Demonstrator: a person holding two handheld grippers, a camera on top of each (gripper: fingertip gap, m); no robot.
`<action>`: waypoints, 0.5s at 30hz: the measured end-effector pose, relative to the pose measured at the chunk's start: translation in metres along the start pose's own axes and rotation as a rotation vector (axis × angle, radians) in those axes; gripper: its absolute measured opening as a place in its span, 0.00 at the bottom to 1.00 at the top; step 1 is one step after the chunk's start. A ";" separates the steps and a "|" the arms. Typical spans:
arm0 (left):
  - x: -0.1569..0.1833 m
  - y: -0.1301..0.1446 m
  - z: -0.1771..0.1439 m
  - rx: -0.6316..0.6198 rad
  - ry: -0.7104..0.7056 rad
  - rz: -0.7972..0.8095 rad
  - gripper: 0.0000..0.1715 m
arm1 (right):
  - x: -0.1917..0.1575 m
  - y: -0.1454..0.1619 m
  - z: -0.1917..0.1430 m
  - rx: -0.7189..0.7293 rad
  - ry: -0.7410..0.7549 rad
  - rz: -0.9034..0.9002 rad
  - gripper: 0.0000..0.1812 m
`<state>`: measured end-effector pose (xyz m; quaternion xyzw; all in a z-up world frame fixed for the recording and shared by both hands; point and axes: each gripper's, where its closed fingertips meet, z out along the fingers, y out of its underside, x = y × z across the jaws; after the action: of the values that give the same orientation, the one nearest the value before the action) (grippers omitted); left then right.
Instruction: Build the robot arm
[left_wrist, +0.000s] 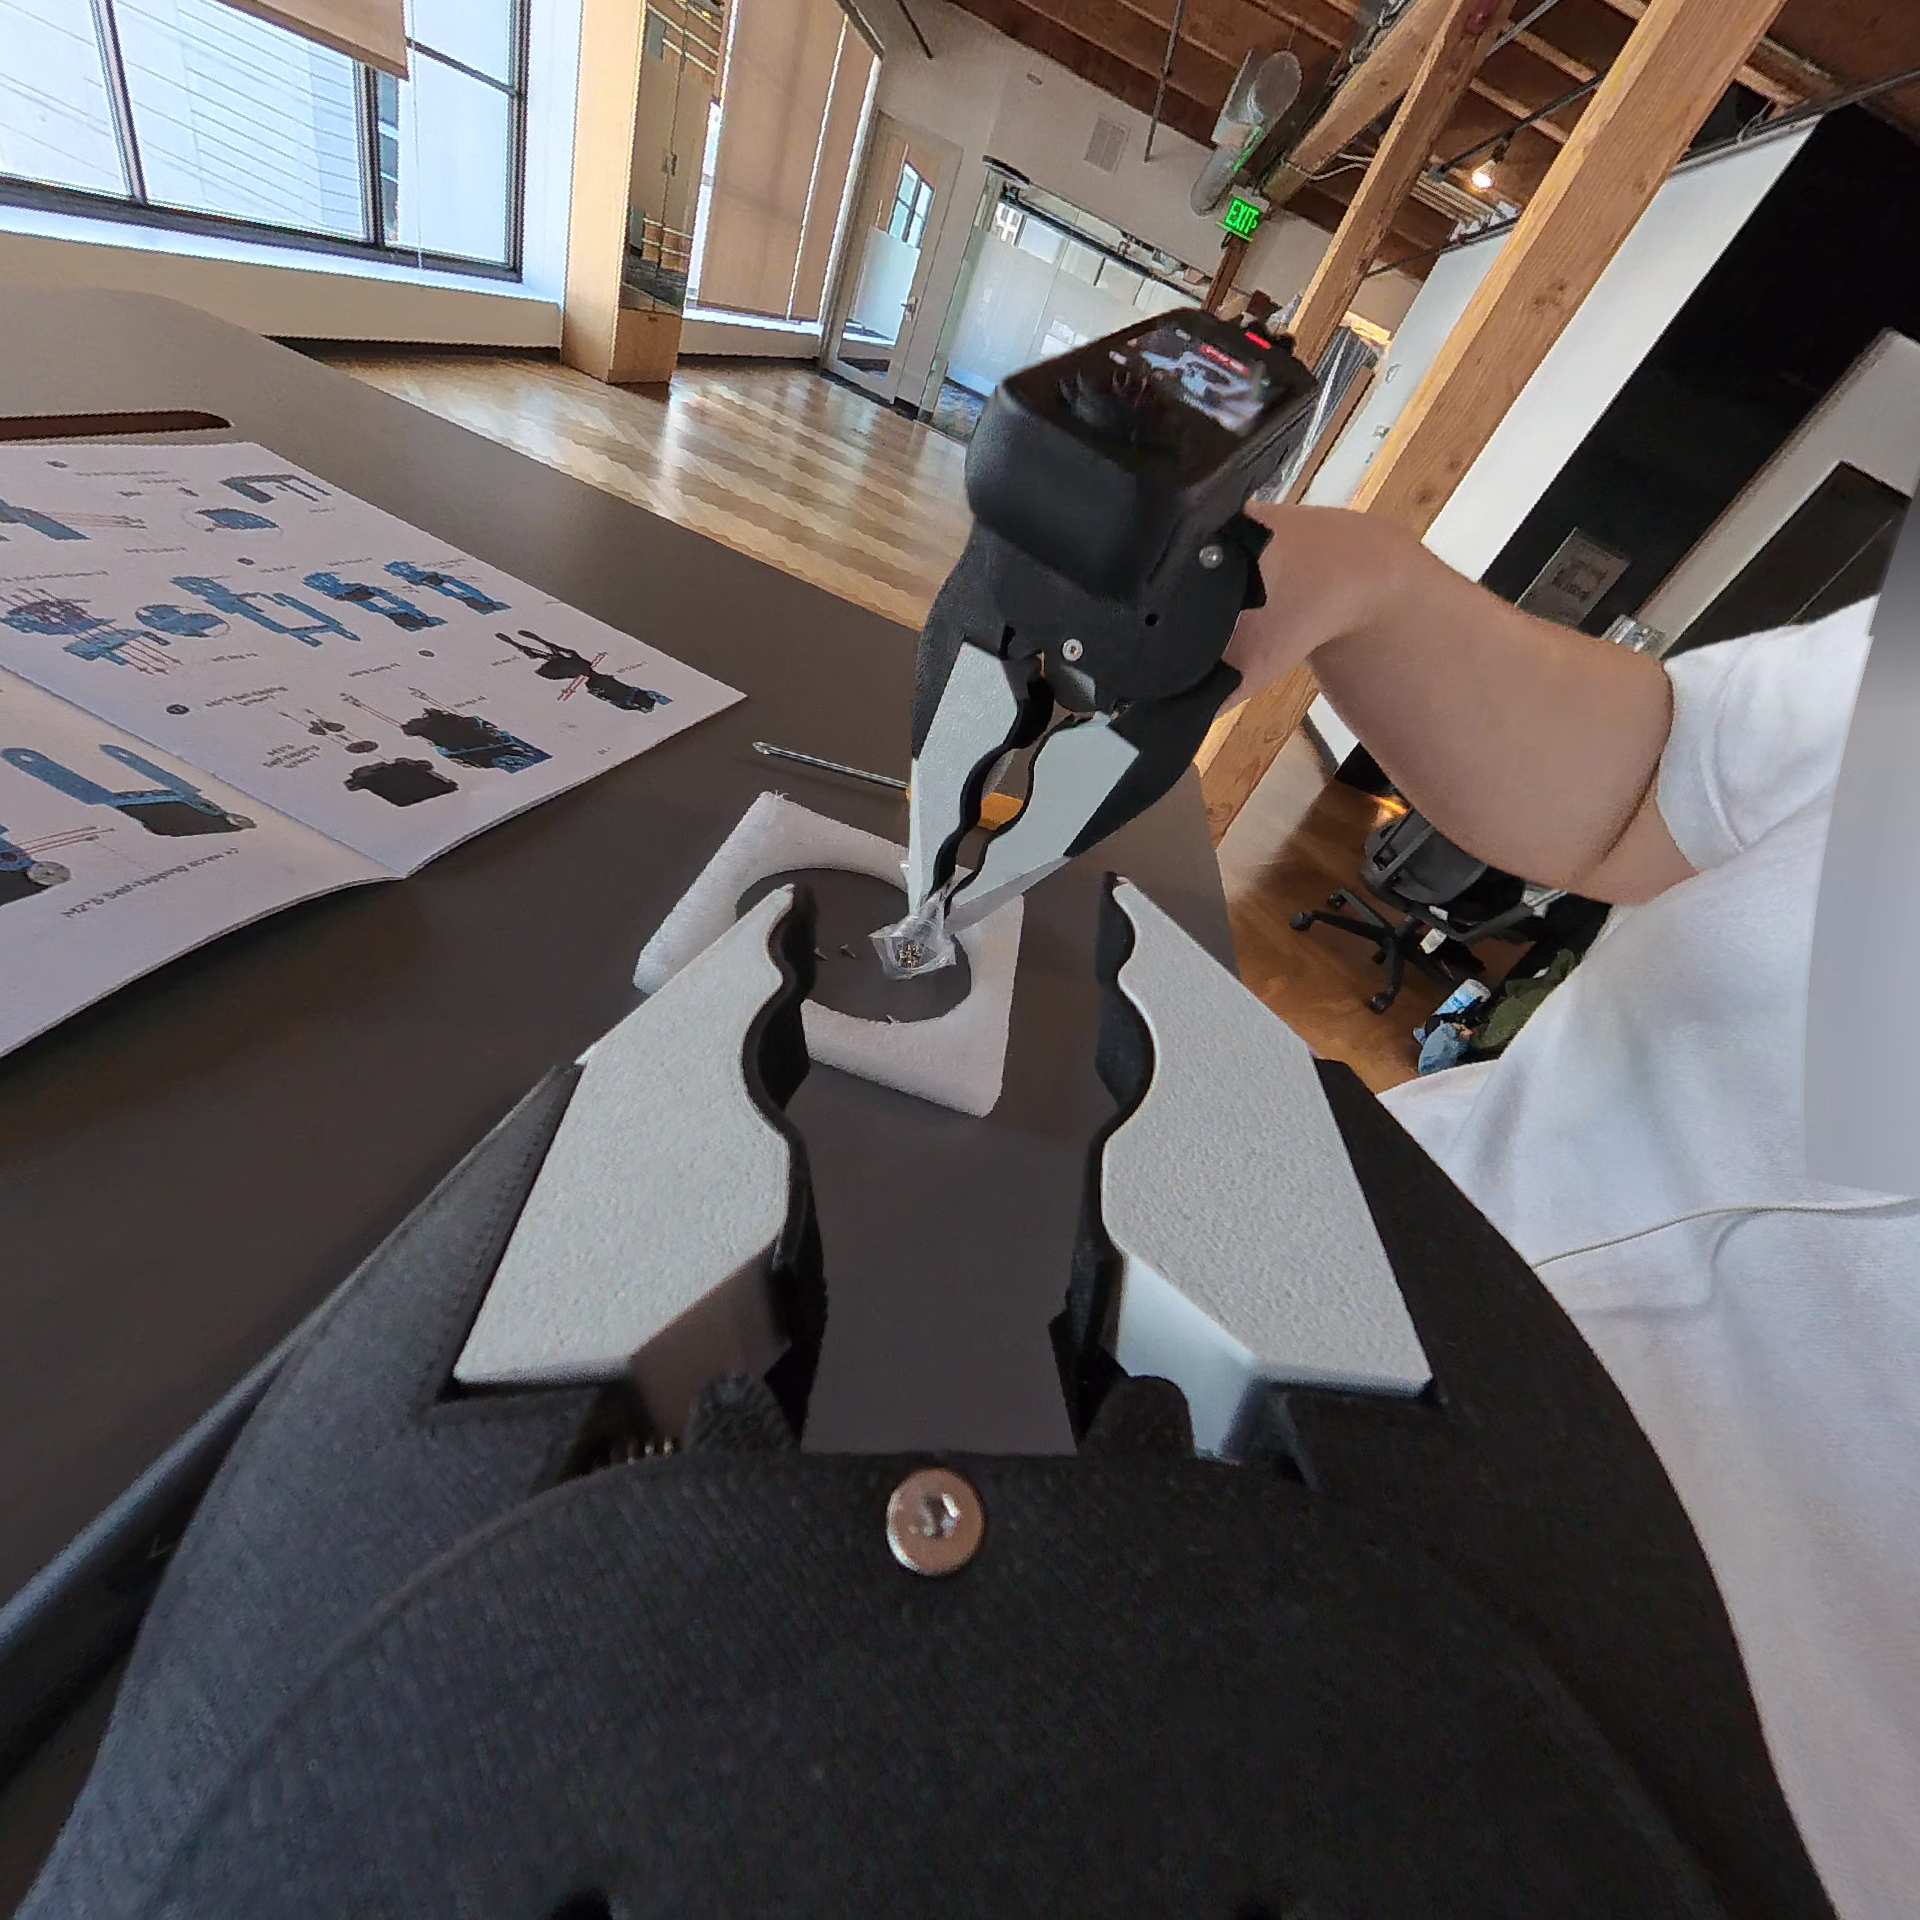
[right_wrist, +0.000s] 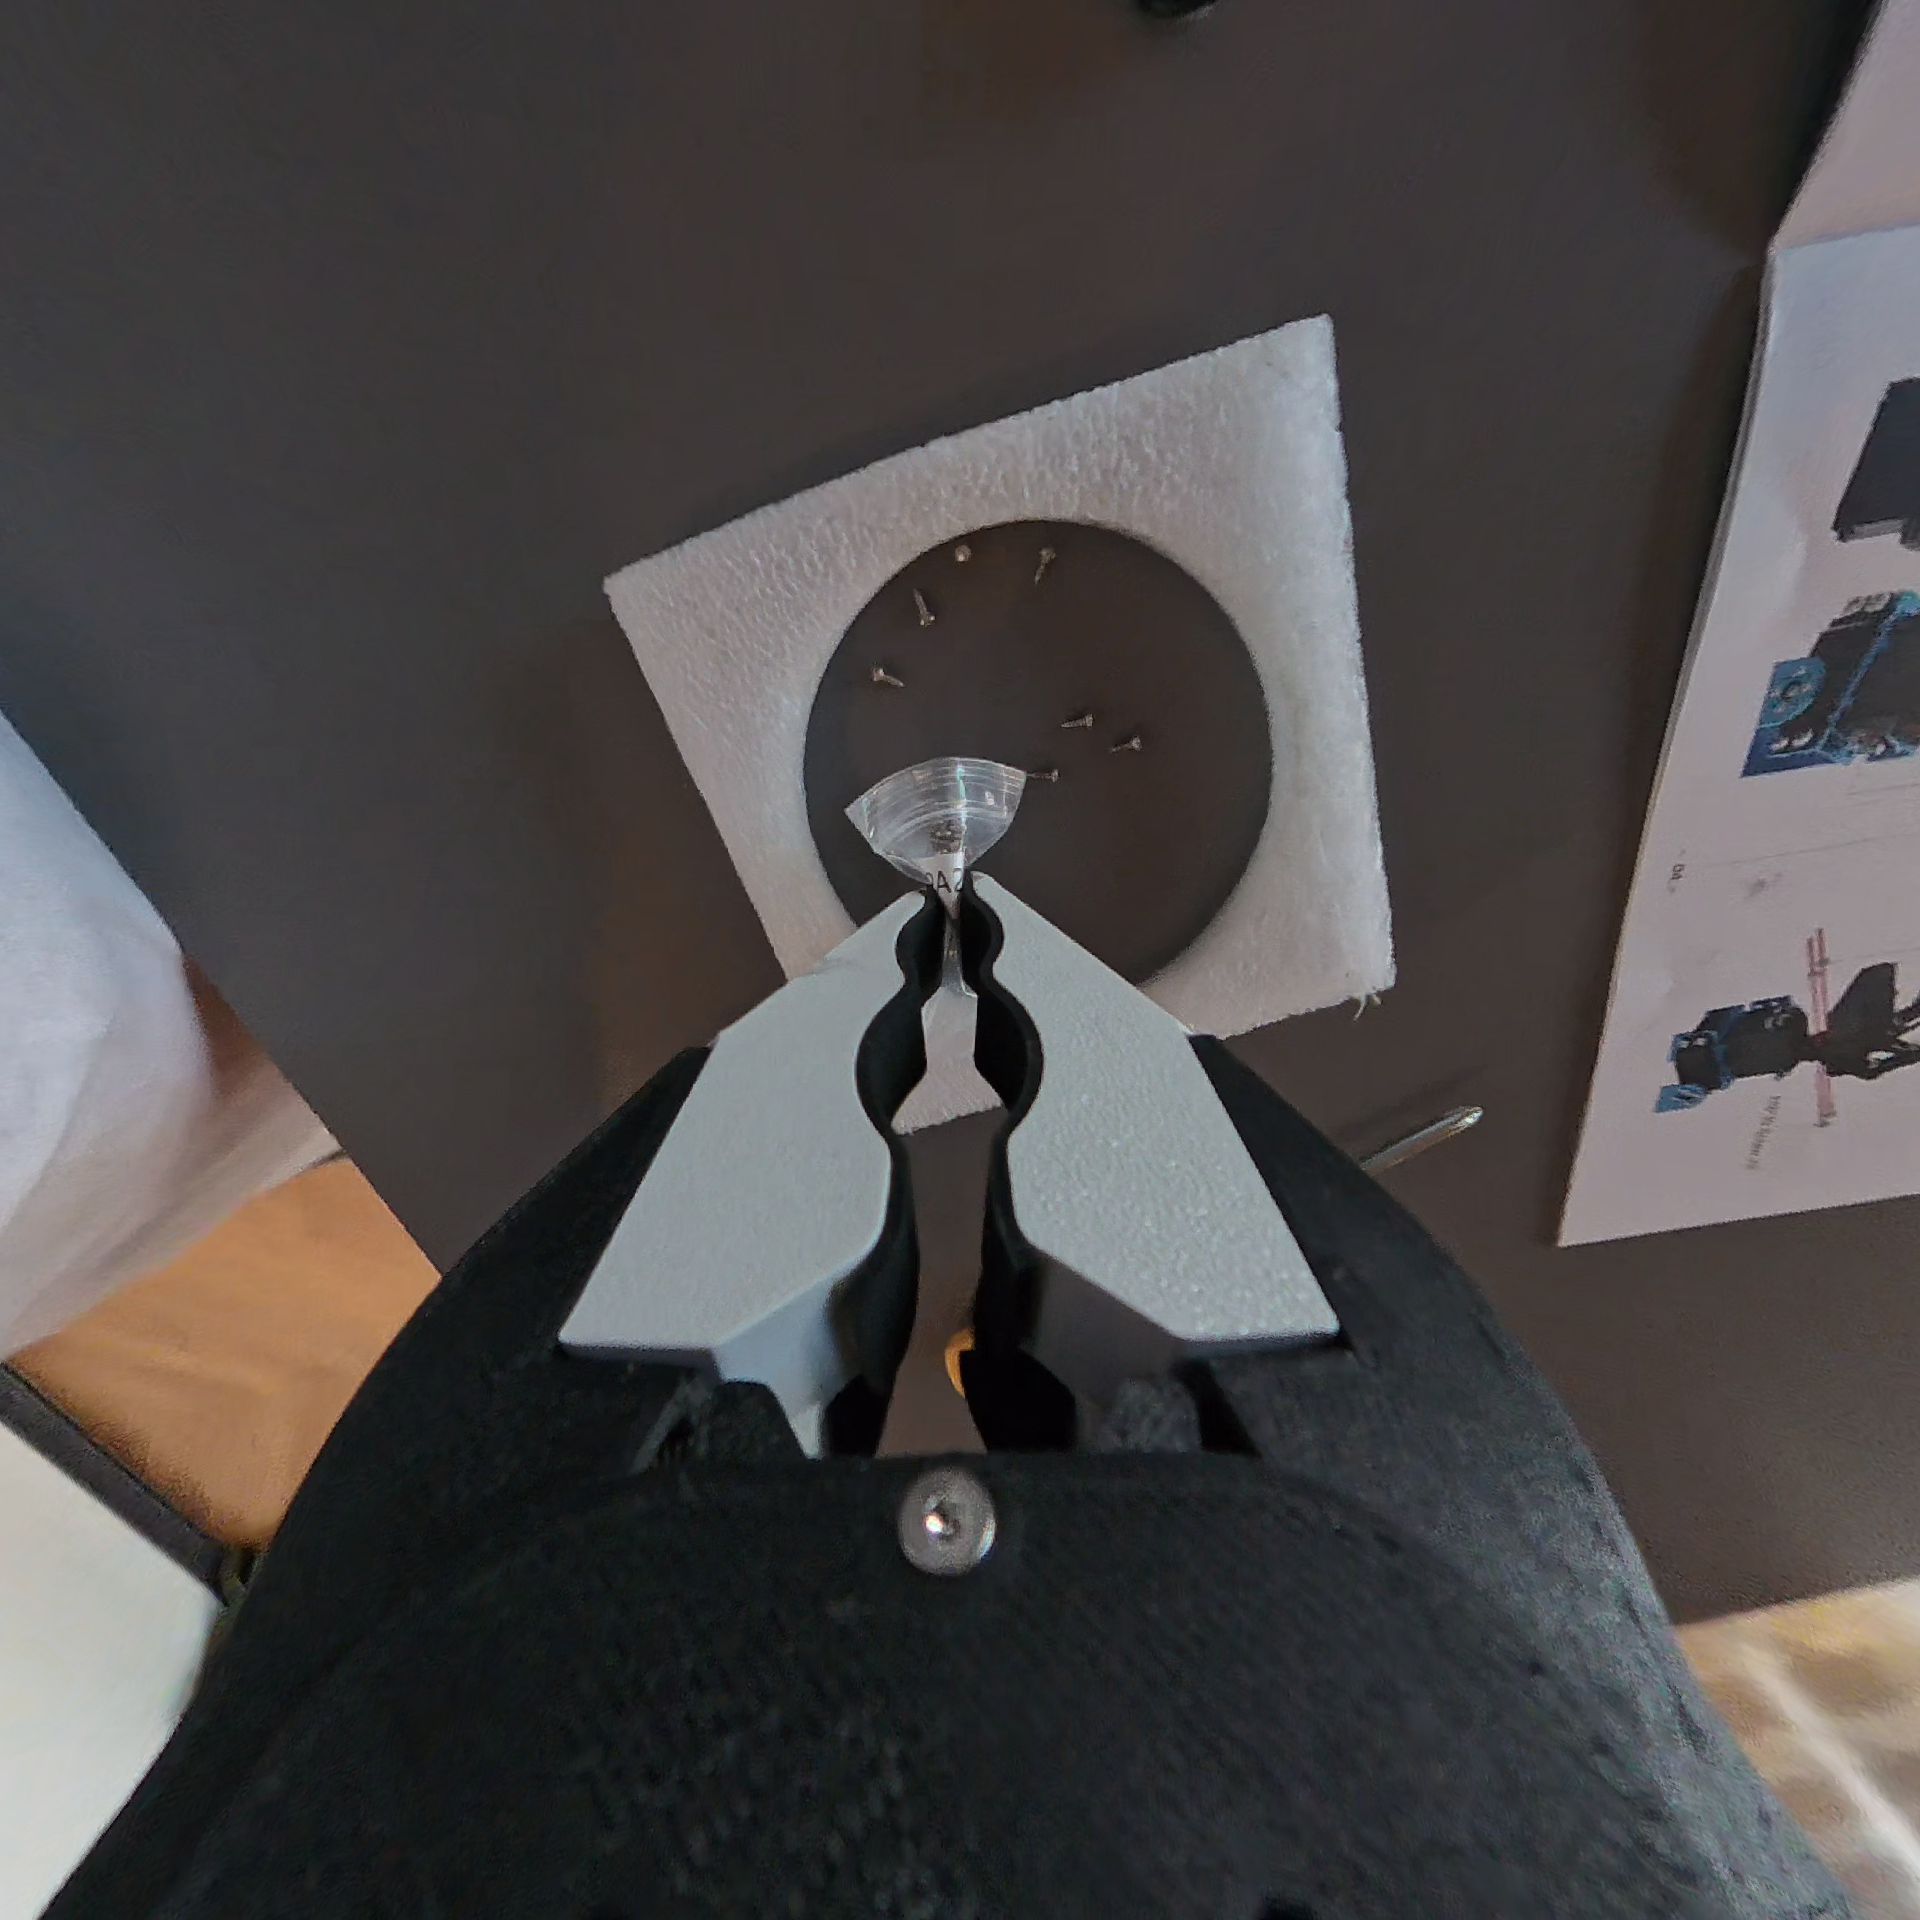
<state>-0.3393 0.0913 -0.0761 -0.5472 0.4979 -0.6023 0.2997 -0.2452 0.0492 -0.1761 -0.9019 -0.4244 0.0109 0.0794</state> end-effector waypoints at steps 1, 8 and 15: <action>-0.001 0.000 0.000 -0.002 -0.003 0.001 0.31 | 0.000 0.000 -0.001 0.034 -0.009 0.022 0.01; 0.003 0.015 0.016 -0.084 -0.049 0.049 0.30 | 0.009 0.002 -0.027 0.317 0.007 0.173 0.01; 0.032 0.064 0.069 -0.362 -0.074 0.373 0.27 | 0.009 0.023 -0.043 0.430 0.035 0.215 0.00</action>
<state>-0.2918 0.0226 -0.1304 -0.5123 0.6786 -0.4175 0.3206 -0.2180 0.0354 -0.1364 -0.9043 -0.3122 0.0939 0.2754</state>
